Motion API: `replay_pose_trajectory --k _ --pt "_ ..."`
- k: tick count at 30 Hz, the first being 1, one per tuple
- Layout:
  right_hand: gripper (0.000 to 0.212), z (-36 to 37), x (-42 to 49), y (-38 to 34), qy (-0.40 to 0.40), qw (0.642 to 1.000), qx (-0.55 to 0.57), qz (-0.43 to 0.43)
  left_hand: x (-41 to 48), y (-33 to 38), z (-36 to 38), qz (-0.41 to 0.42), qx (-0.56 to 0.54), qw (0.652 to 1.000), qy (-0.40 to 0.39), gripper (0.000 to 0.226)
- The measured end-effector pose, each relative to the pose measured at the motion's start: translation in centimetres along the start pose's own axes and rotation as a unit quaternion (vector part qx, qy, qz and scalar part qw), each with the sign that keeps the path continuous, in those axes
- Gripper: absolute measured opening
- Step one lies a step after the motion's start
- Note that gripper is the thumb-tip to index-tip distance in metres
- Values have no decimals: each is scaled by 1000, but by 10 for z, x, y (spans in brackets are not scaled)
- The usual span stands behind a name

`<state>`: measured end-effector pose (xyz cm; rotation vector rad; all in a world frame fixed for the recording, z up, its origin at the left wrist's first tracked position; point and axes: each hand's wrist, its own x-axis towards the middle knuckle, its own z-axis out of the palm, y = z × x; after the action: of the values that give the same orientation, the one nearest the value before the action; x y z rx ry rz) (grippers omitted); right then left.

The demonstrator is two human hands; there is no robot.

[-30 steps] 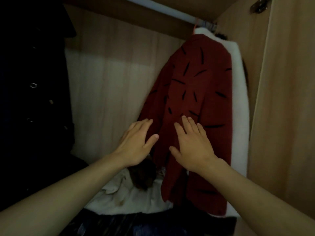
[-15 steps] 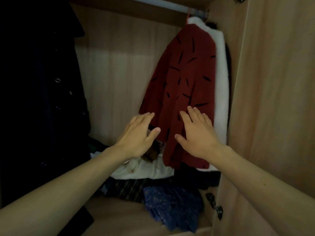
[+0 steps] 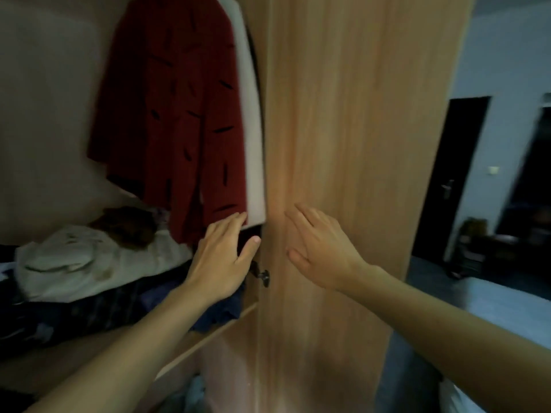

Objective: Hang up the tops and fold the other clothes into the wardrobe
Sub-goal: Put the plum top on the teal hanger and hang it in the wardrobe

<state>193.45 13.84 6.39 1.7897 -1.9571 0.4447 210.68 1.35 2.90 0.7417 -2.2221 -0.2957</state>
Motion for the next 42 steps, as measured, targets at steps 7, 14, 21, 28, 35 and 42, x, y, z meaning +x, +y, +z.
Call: replay_pose_trajectory --k 7,14,21,28,35,42 --pt "68 -30 -84 56 11 994 -41 98 -1 72 46 86 -65 993 -43 67" --pt "66 -71 -185 96 47 976 -51 208 -15 158 98 150 -117 979 -79 62" --pt "69 -115 -313 157 27 944 -73 320 -55 272 166 195 -157 959 -129 57" --pt "65 -165 -451 221 58 911 -60 404 -105 405 233 237 -175 935 -196 59" --pt "64 -208 -579 277 89 875 -38 474 -172 538 304 275 -189 907 -257 61" --pt "59 -208 -675 319 85 828 -15 554 -210 604 376 300 -189 877 -326 61"
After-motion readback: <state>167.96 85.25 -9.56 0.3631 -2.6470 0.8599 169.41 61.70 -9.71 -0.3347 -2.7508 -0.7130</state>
